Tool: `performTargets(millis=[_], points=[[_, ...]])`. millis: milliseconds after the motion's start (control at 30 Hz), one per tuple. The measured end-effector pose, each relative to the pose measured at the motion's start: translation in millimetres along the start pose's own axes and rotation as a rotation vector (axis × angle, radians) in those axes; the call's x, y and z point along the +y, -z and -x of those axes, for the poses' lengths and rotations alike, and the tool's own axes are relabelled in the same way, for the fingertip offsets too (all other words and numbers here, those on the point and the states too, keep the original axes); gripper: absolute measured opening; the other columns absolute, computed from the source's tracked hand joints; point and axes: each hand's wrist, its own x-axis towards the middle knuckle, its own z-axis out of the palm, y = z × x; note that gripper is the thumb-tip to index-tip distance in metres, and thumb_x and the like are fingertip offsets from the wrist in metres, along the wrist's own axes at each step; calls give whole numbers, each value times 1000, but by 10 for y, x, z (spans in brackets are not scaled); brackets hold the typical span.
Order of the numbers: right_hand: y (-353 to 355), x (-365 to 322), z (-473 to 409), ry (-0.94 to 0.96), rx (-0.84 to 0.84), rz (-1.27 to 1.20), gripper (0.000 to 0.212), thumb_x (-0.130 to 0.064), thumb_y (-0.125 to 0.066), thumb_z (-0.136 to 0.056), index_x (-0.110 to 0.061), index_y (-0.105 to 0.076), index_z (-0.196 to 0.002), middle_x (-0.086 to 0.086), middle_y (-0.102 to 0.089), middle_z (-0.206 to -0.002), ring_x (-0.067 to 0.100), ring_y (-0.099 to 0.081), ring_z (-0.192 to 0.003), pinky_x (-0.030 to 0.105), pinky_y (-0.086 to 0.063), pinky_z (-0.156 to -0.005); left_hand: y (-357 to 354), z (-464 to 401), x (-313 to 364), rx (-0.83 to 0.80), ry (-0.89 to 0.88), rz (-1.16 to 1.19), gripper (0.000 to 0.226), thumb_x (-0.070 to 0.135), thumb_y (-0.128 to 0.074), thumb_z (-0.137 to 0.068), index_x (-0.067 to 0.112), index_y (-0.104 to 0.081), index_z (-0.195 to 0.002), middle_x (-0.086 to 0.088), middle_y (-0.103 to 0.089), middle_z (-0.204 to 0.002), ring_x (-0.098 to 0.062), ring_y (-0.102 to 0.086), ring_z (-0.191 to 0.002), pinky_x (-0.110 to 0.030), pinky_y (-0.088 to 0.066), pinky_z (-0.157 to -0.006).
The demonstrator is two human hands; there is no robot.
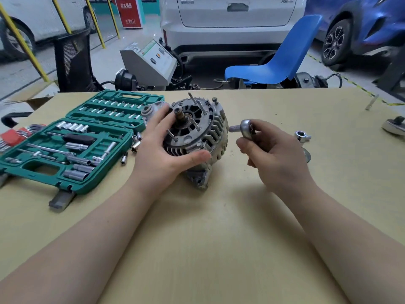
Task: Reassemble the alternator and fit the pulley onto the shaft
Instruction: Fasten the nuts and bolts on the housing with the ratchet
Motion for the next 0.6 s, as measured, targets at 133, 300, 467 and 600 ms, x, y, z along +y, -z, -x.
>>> performTargets(millis=[133,300,467,600], points=[[-42,-35,-7,-11,27,-34,24,-37,-67,-90,-46,-68,-112,-13,-67,-82,18,-57,-62,27,-51,-58,33,-24,-35,6,-6,3,117,71,-91,-54,31,-53,-157,30,-40,-164,11,-33,-152,-34,-31,-131],[-38,-116,-4,-7,72,-90,26,-35,-64,-95,-39,-66,-121,-8,-63,-84,19,-55,-63,24,-50,-60,46,-68,-80,-52,-29,105,102,60,-97,-54,43,-58,-147,35,-48,-157,10,-42,-148,-31,-37,-127],[-11,-116,22,1,75,-116,29,-44,-57,-99,-42,-64,-127,-8,-62,-77,15,-52,-62,26,-47,-61,252,-300,-157,-371,-29,156,108,56,-101,-54,45,-58,-153,26,-46,-163,-8,-46,-152,-52,-37,-127],[37,-111,30,22,91,-51,34,-41,-59,-100,-35,-63,-133,-24,-65,-88,2,-59,-80,22,-46,-77,314,-452,-179,-563,-15,229,100,41,-98,-65,45,-54,-156,14,-44,-168,-20,-43,-156,-60,-31,-128]])
